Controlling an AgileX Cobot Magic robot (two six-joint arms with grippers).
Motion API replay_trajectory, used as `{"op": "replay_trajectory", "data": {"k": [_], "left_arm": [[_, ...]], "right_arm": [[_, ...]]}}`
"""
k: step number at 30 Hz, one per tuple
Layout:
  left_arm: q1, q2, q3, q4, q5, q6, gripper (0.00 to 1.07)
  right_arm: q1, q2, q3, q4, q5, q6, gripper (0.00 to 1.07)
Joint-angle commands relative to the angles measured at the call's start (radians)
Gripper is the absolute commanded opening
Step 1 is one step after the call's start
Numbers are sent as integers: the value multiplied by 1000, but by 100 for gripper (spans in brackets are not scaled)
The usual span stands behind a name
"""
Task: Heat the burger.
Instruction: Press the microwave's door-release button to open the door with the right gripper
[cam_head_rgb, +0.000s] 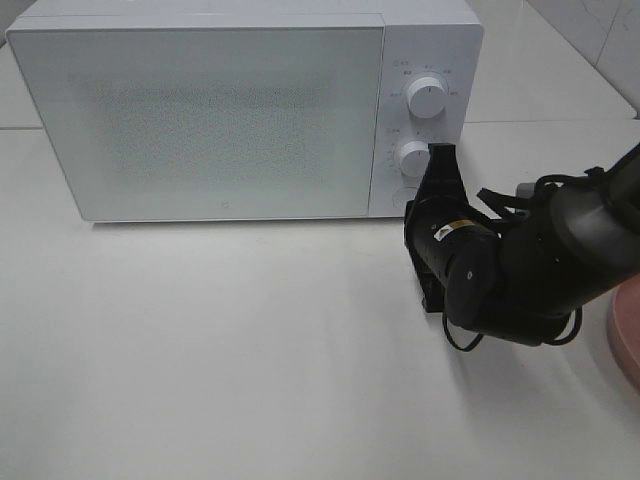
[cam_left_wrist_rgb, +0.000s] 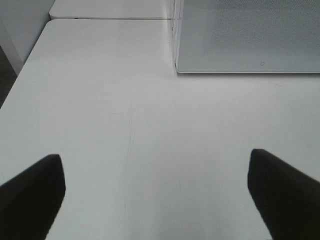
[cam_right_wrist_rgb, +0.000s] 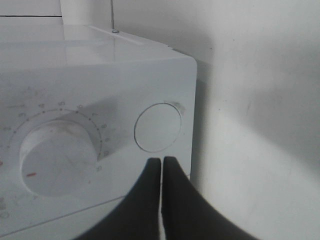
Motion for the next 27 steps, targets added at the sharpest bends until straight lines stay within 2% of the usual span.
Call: {"op": "replay_trajectory", "data": {"k": [1, 5, 27], "left_arm": [[-4, -24, 4, 3, -13, -1, 91], [-4, -24, 4, 3, -13, -1, 91], [-4, -24, 4, 3, -13, -1, 91]], "right_arm": [[-22, 12, -22, -17, 9, 0, 0], [-53, 44, -65, -40, 37, -1, 0], [-77, 147, -193, -19, 14, -27, 0]]}}
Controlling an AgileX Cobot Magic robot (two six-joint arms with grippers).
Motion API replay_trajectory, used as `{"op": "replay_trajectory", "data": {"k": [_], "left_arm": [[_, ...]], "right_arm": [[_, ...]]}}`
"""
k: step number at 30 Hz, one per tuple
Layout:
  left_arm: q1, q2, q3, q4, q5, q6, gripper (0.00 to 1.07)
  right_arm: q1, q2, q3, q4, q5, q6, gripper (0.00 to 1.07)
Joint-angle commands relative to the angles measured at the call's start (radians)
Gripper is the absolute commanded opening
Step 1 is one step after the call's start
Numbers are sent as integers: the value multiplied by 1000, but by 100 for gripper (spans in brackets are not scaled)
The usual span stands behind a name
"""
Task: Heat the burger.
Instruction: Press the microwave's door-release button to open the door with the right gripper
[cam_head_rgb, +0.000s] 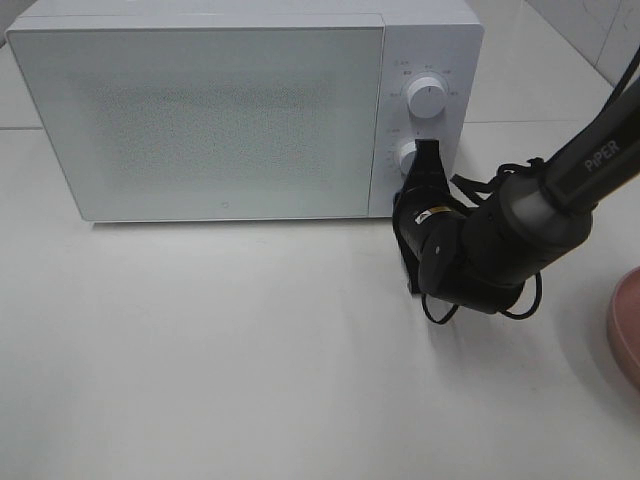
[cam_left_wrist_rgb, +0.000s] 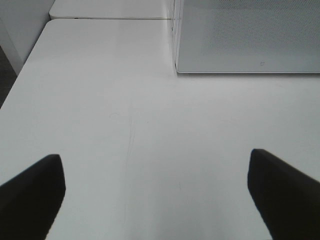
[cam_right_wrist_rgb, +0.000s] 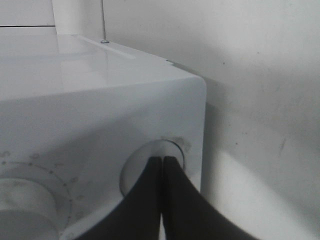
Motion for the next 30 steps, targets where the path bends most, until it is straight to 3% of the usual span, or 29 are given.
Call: {"op": "replay_trajectory", "data": {"k": [1, 22, 30], "left_arm": [[-4, -23, 4, 3, -13, -1, 91], [-4, -23, 4, 3, -13, -1, 91], [-4, -23, 4, 3, -13, -1, 91]], "right_arm": [[-6, 3, -20, 15, -35, -20, 0], [-17, 9, -67, 59, -181, -83, 0], [-33, 55, -145, 48, -182, -87, 0]]}}
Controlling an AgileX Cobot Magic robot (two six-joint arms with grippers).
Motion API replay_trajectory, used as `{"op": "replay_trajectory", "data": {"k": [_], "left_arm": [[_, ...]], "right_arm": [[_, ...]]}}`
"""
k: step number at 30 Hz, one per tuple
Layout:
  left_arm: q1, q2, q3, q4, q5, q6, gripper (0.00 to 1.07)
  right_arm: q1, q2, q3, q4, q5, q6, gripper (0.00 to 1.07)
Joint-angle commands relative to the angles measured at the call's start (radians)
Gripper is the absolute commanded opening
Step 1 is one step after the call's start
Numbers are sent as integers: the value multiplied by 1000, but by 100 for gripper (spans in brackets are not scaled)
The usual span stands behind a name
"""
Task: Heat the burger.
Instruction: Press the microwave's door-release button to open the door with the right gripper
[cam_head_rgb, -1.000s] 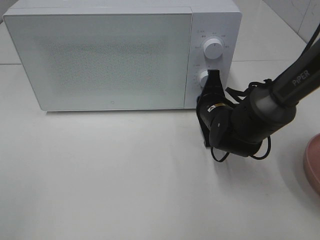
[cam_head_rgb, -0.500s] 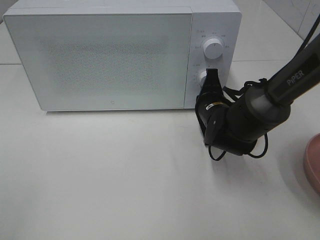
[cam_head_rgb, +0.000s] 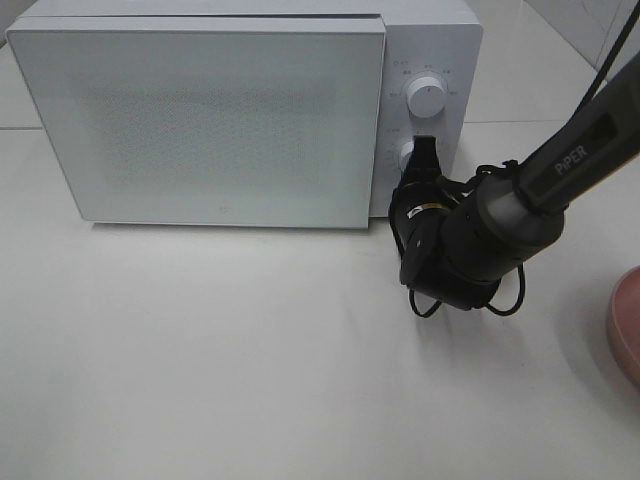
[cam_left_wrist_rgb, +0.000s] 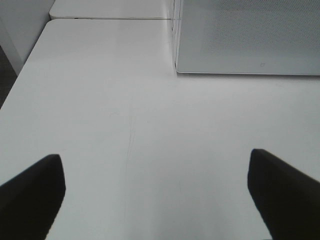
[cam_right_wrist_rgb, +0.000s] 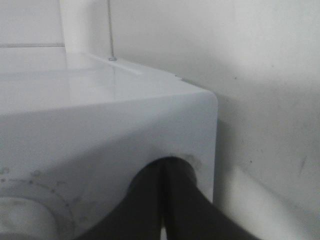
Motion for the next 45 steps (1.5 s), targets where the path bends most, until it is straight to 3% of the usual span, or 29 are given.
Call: {"op": "replay_trajectory", "data": {"k": [1, 22, 45], "left_arm": [[-4, -23, 4, 3, -13, -1, 91], [-4, -23, 4, 10, -13, -4, 91], [-4, -23, 4, 11, -13, -5, 91]], "right_arm": [[-43, 8, -76, -56, -136, -24, 0], [-44, -3, -95, -59, -9, -84, 0], [-40, -172, 102, -94, 191, -93, 0]]}}
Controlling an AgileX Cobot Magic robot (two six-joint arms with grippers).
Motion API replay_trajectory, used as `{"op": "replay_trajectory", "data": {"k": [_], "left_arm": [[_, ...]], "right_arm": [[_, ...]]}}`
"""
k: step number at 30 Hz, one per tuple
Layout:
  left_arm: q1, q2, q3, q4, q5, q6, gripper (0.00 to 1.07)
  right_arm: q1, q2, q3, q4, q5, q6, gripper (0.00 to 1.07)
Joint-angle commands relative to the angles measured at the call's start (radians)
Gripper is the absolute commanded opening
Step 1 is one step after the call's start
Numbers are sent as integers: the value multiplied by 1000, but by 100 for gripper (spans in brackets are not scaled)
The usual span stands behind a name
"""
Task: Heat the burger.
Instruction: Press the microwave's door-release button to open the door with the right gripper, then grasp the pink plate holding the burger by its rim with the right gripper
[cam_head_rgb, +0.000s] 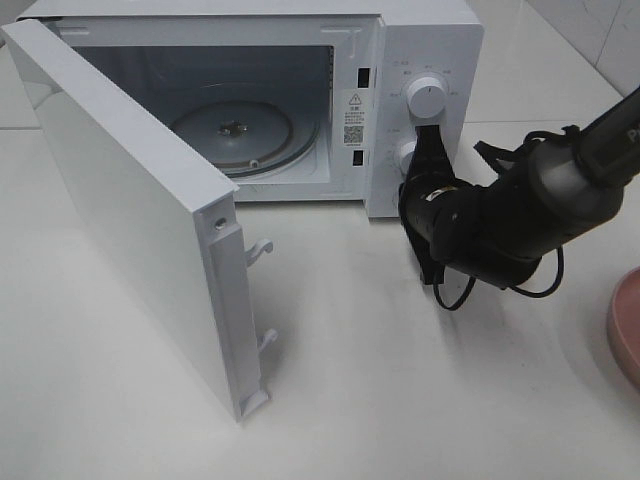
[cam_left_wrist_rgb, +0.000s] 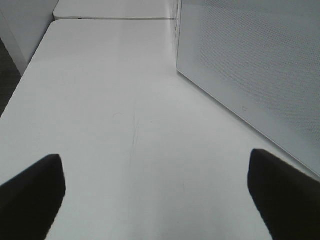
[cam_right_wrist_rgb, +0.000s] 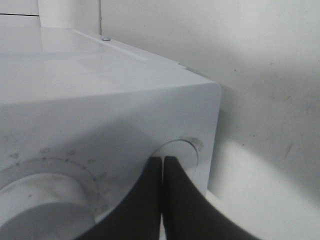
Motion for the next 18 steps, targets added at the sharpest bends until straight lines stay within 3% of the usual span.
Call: {"op": "replay_trajectory", "data": {"k": [1, 11, 16, 18], "left_arm": [[-4, -23, 4, -1, -13, -5, 91], [-4, -20, 4, -1, -13, -4, 91], [-4, -19, 4, -1, -13, -4, 91], [-4, -19, 4, -1, -13, -4, 91]], "right_arm": [[-8, -42, 38, -51, 21, 2, 0], [-8, -131, 146, -147, 108, 7, 0], [-8, -198, 203, -214, 223, -50, 0], [-11, -244, 213, -231, 369, -168, 0]]}}
